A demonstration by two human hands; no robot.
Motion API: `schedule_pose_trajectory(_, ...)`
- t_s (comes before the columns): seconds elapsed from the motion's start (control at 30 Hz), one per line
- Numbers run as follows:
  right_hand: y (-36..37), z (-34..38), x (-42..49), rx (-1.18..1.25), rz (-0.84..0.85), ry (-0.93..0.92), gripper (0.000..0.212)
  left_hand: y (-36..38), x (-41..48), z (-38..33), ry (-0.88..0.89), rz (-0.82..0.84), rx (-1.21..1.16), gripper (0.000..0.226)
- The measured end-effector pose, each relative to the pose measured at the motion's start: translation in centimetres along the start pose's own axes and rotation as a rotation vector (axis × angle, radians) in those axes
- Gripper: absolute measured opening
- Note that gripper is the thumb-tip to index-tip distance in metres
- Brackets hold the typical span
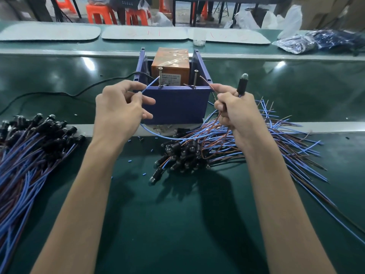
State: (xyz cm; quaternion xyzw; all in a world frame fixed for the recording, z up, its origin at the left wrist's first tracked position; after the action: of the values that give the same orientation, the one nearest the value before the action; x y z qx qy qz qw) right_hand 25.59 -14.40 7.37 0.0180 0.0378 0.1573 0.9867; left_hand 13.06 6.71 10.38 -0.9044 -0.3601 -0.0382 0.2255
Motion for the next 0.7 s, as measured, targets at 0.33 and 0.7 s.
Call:
schedule_pose_trajectory(0.33,1.2,0.2,-0.2,-0.039,0.054,-0.026,0.035,-0.6,0.2,0.2,-0.010,-0.029,0.000,0.022)
schedule_pose_trajectory(0.7,1.1,0.2,-0.3,-0.043,0.069,-0.036,0.037,-0.5,0.1,0.5,-0.026,-0.034,0.008,0.023)
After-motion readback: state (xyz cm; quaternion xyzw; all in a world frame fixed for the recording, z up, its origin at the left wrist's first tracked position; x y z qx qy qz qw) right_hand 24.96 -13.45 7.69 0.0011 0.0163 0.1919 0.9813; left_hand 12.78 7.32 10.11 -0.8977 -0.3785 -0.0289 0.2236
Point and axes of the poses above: each hand's wrist, its own x-axis towards the middle knuckle, its own y-axis out of the palm, z = x × y, the point moved 10 cm from there along x, towards the middle knuckle, and after that the axes turned 2 degrees about z, right-handed, at the moved point
